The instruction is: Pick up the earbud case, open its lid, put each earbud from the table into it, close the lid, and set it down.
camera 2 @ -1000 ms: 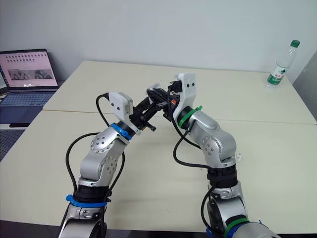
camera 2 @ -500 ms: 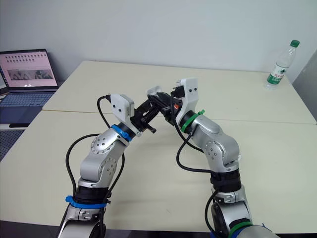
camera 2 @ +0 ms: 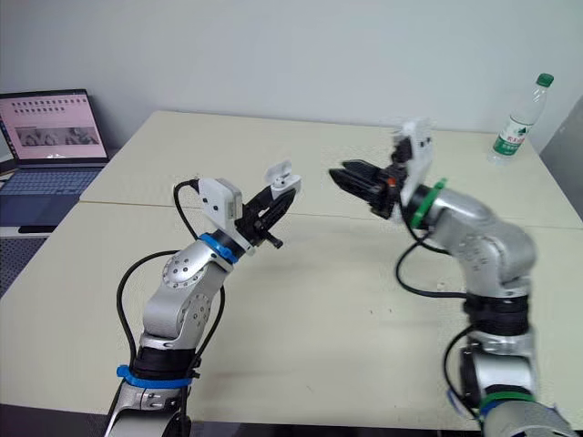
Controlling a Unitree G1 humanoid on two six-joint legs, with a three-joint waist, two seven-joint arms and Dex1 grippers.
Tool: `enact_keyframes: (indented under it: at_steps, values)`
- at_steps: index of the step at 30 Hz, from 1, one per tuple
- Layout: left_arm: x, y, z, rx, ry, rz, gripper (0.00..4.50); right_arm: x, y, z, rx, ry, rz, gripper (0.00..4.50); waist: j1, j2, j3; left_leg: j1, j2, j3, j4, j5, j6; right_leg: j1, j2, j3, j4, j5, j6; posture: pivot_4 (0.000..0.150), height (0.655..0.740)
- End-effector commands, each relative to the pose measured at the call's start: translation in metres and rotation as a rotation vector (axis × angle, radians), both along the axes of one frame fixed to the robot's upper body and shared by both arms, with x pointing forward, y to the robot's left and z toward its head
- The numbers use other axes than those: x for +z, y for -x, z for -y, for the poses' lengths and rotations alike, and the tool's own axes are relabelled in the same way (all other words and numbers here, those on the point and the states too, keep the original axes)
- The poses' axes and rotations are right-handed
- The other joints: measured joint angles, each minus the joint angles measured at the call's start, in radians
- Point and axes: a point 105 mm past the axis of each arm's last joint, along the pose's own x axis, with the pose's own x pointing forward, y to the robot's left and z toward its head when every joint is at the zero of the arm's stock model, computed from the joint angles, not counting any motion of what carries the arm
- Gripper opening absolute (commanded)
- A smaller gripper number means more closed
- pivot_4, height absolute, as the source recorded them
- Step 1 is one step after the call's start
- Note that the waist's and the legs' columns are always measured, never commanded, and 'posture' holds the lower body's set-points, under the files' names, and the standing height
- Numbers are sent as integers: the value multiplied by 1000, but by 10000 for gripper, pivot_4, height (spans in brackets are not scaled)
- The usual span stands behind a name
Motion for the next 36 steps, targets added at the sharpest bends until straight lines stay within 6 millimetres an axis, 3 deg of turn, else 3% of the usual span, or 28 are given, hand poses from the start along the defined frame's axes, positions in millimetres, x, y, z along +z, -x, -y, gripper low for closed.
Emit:
enact_keyframes:
  at_steps: [1, 5, 8, 10, 25, 36]
  values:
    - [15, 9, 3, -19, 5, 76, 7858, -14, 2, 20, -4, 104, -26, 17093, -1, 0, 0, 0, 0, 0, 0, 0, 0, 0, 0, 0, 0, 0, 0, 1500, 7400]
    - [13, 10, 1, -11, 5, 69, 7858, -74, 2, 85, -116, 421, -176, 17093, 5, 0, 0, 1, 0, 0, 0, 0, 0, 2, 0, 0, -1, 0, 0, 1500, 7400]
    - [12, 10, -1, -7, -1, 64, 7858, -99, 5, 117, -170, 597, -236, 17093, 1, 0, 0, 1, -1, 2, 0, 0, 0, 2, 0, 3, -1, 0, 1, 1500, 7400]
    - [11, 11, -2, -4, -2, 63, 7858, -105, 3, 129, -235, 609, -269, 17093, -6, 0, 0, 3, -1, 4, 1, 0, 0, 2, 0, 5, -1, 0, 2, 1500, 7400]
    - [8, 11, -4, 12, -7, 50, 7858, -138, 39, 132, -507, 541, -342, 17093, 2, 0, 0, 8, -1, 4, 0, 0, 0, 7, 1, 6, -1, 0, 3, 1500, 7400]
    - [10, 7, -1, 1, -14, 53, 7858, -159, 44, 123, -572, 508, -371, 17093, 0, 0, 0, 8, -1, 4, 0, 0, 0, 7, 2, 6, -1, 0, 3, 1500, 7400]
